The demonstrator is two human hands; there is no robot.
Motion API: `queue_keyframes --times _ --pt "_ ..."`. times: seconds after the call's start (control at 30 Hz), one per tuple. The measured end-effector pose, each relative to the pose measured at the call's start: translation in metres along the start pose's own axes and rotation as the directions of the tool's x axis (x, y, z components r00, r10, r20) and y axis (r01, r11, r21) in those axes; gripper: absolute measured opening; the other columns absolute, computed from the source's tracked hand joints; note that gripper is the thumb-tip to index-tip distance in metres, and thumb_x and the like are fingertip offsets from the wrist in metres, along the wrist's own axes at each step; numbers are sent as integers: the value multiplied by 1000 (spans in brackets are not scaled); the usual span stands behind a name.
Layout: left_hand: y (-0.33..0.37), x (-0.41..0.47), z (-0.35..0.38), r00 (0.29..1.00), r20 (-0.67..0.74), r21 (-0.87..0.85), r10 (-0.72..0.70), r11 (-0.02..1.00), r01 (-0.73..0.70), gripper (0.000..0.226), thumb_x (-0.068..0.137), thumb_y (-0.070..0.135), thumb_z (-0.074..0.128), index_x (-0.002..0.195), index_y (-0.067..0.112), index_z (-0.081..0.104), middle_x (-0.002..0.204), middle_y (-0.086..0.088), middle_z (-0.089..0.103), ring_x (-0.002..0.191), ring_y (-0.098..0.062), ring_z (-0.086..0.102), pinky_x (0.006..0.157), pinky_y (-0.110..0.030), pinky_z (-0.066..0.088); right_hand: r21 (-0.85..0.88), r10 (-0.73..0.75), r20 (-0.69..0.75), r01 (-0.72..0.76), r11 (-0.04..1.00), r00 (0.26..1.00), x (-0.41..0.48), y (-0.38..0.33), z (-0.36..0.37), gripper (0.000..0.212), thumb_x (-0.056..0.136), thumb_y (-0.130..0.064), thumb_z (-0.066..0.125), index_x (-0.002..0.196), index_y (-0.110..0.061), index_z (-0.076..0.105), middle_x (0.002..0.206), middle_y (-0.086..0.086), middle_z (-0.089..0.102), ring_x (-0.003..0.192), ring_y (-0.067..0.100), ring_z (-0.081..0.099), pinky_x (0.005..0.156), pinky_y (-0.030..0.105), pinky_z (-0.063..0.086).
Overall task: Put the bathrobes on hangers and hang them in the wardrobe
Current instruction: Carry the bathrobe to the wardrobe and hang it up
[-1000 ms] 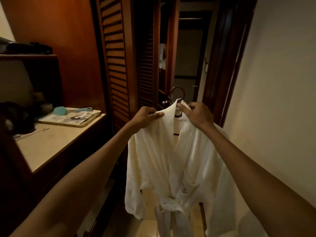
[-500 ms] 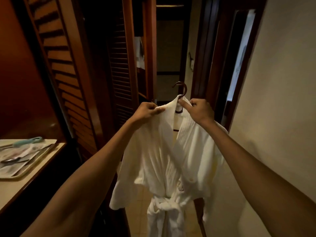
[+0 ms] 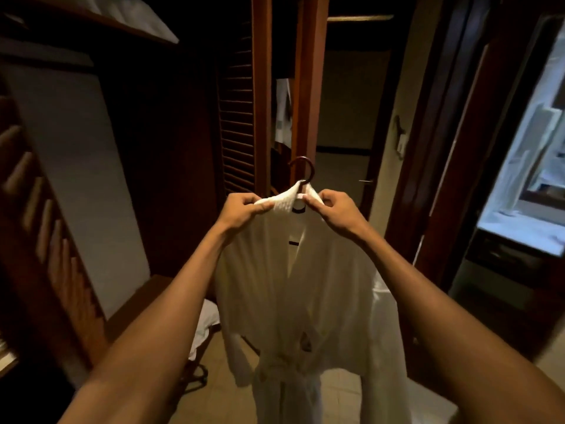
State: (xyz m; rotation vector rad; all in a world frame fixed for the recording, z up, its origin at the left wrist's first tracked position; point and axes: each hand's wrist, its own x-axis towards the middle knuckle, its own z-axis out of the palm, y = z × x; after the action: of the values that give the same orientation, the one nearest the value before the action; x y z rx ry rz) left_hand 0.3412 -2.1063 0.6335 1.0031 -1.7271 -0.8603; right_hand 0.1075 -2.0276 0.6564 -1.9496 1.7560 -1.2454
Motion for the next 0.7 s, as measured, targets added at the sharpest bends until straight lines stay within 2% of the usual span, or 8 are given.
queue_keyframes --times 0.13,0.2,0.3,0.37,0.47,0.53,0.6,0.7 --pt "-33 59 -34 996 -67 30 -56 998 58 11 78 24 81 69 24 76 67 5 68 66 1 58 64 -19 43 22 -87 207 84 996 974 70 29 21 38 86 -59 59 84 -23 67 81 -4 68 77 11 64 70 29 49" --pt "-50 85 -50 989 -114 46 -93 994 98 8 77 24 81 72 23 76 68 7 68 65 3 58 63 -14 44 -20 -99 298 110 994 950 103 45 34 38 89 -58 56 80 -23 66 76 -2 65 72 12 61 67 29 45" --pt "-73 125 -68 979 -166 57 -117 990 128 9 78 22 81 82 16 76 78 -2 70 73 -4 60 63 -12 46 -13 -139 386 156 988 912 156 61 65 37 94 -52 52 72 -24 57 69 -3 55 65 10 52 64 28 38" --pt "-86 154 -83 973 -207 93 -98 988 120 12 79 23 81 85 14 76 80 -3 70 75 -6 61 65 -15 46 26 -184 378 188 982 907 195 64 93 36 97 -46 50 77 -18 59 75 2 58 69 12 54 66 30 39" --pt "-103 202 -110 956 -293 204 -20 975 83 10 81 32 79 82 22 76 76 5 70 70 1 61 70 -23 47 58 -249 319 243 968 915 261 55 131 37 99 -43 47 80 -14 59 75 1 59 71 14 54 67 32 38" --pt "-116 234 -127 913 -403 386 68 917 102 18 81 49 74 84 32 77 81 12 72 86 0 61 85 -34 46 59 -264 281 258 964 923 307 47 154 37 99 -43 47 69 -21 52 67 -6 52 69 14 50 68 35 38" --pt "-124 269 -144 839 -522 535 156 826 179 25 81 59 66 89 37 76 90 15 70 108 -10 54 97 -44 37 62 -270 233 263 963 934 352 34 178 42 98 -44 47 61 -24 43 60 -9 46 68 16 48 68 37 38" --pt "-128 313 -162 789 -560 575 252 804 151 26 85 53 58 98 35 72 103 14 68 114 -20 52 97 -46 42 84 -286 220 274 958 933 411 7 216 46 99 -44 46 58 -24 38 59 -9 42 69 20 45 68 37 37"
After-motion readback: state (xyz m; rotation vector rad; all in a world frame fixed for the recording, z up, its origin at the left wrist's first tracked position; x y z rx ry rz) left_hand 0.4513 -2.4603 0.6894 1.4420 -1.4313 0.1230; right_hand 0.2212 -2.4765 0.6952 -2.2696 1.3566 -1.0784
